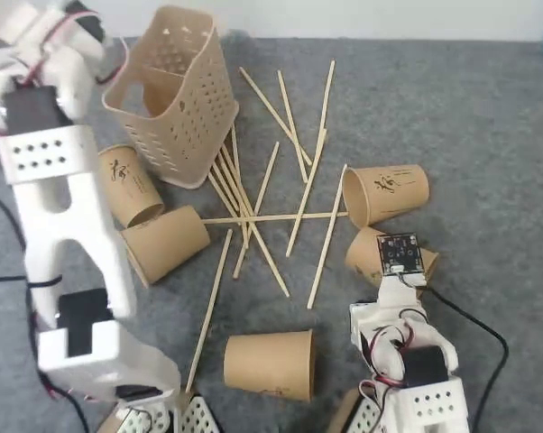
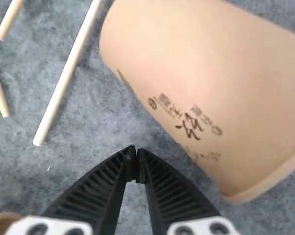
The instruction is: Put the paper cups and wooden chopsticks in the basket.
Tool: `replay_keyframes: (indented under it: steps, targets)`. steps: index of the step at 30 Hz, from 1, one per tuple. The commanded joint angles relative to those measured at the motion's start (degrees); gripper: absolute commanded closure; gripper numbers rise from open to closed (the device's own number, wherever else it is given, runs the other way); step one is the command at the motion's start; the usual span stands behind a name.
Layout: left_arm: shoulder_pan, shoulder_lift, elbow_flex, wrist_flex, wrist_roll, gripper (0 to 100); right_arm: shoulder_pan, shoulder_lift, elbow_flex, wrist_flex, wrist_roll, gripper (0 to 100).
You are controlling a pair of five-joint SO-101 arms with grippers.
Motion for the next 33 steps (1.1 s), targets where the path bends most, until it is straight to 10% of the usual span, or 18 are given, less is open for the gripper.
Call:
replay_keyframes:
  steps: [1,10,33]
  targets:
    - [0.79,0.35,-2.51,0.26,0.79,98,0.66,-0.04,-2.11,-1.36,0.62,99.1]
    - [2.11,0.7,-2.24,12.57,-3.08,69,0.48,-0.04,-2.11,-1.36,0.62,99.1]
    - [-0.97,4.66,-1.1,26.64,9.93,80,0.66,-0.04,-2.11,-1.27,0.62,99.1]
